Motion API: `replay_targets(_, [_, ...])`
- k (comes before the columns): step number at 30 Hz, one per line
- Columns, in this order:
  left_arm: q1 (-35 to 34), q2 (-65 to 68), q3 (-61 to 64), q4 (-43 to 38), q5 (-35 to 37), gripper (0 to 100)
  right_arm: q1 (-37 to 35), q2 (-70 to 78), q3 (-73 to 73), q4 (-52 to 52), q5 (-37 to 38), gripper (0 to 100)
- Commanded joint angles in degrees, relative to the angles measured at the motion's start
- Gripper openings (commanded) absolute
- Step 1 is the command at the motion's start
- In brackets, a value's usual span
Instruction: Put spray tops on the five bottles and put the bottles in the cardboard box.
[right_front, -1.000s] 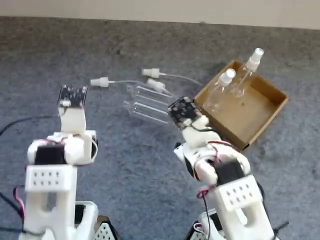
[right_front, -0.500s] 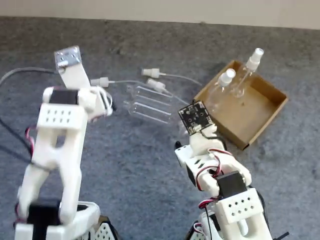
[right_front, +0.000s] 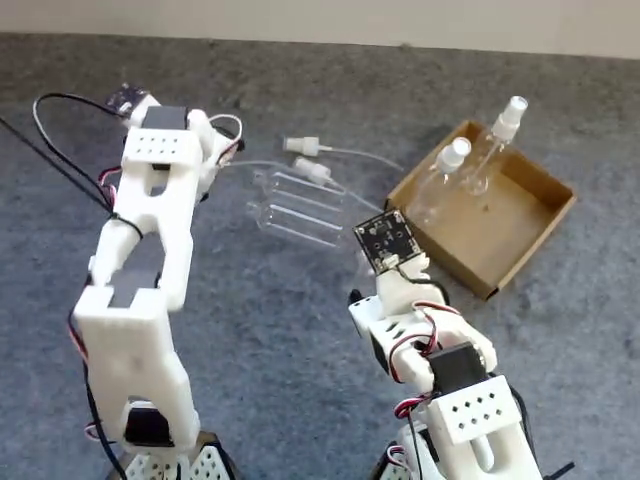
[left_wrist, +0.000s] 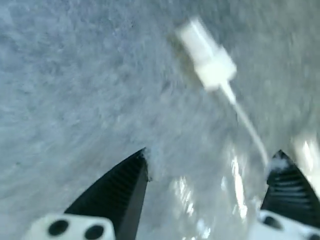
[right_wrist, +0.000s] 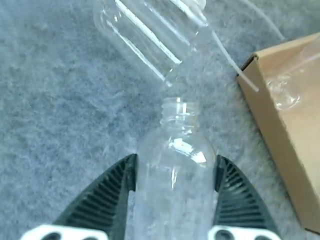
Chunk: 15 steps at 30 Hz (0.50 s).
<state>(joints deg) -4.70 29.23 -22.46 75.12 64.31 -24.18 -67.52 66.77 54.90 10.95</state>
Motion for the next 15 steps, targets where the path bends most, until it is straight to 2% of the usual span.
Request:
replay_targets(1, [-2.86, 6.99, -12.7, -0.35, 4.75, 33, 0.92, -1.01, -0.48, -1.54, -0.44, 13.2])
replay_targets(15, [-4.26, 25.63, -32.13, -0.35, 5.63, 32, 0.92, -1.01, -0.4, -1.19, -0.35, 13.2])
